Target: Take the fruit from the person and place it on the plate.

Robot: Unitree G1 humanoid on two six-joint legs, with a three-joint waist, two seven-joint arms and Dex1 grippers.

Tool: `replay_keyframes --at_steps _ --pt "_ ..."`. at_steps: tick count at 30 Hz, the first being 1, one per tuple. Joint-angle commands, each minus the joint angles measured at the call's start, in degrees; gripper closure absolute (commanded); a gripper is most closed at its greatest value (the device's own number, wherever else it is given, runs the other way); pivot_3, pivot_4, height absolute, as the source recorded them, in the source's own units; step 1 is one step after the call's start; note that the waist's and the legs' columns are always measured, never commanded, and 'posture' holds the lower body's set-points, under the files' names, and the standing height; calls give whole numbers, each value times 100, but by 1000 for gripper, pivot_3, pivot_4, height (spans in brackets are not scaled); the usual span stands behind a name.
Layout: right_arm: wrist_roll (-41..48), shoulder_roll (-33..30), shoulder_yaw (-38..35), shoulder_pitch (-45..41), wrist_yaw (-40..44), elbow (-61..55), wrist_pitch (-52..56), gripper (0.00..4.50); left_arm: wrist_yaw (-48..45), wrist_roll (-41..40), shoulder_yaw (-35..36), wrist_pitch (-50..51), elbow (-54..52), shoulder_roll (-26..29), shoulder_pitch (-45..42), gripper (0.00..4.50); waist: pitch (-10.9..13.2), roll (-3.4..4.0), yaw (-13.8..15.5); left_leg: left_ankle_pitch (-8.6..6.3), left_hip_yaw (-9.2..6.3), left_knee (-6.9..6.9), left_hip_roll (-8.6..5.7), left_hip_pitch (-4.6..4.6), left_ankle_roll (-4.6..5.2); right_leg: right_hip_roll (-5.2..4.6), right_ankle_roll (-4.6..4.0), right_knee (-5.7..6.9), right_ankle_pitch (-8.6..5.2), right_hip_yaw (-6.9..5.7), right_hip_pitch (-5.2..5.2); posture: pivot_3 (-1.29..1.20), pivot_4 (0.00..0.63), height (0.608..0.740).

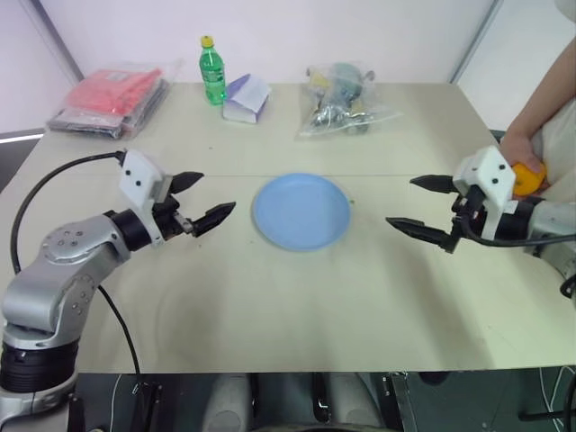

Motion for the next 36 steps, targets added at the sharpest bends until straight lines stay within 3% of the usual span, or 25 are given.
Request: replay_keyframes --at_steps 1,22,27,31,34,36 --pt "28 -27 -65 -120 7 -51 -83 40 28 -20 108 -83 -160 24 -75 0 0 0 0 0 0 0 0 0 0 0 0 0 0 0 0 0 150 731" --pt "65 35 -105 -83 -116 -121 -28 40 26 31 20 -147 -118 -40 -122 0 0 0 0 0 0 1 0 0 0 0 0 1 0 0 0 0 150 731" --pt "369 856 -158 -639 -1241 -194 690 40 43 171 -68 -275 -79 -89 -170 0 -2 -1 -18 1 -1 4 1 2 -1 3 0 5 1 1 2 0 150 731" --pt "1456 2074 -749 -1378 -2743 -291 2260 40 57 266 -128 -363 -50 -154 -206 0 -3 0 -11 2 -3 4 3 3 -3 4 0 16 1 2 0 0 150 731" --pt "3195 3563 -1389 -1664 -4607 -217 2964 40 52 312 -200 -408 12 -186 -283 0 -11 -14 -8 2 -3 3 2 1 -3 2 0 17 1 0 0 0 150 731" --pt "4297 4160 -1686 -1837 -5975 23 2898 40 31 333 -220 -419 37 -191 -307 0 -10 -11 -18 3 -4 4 7 1 -5 3 0 23 1 1 -3 0 150 731"
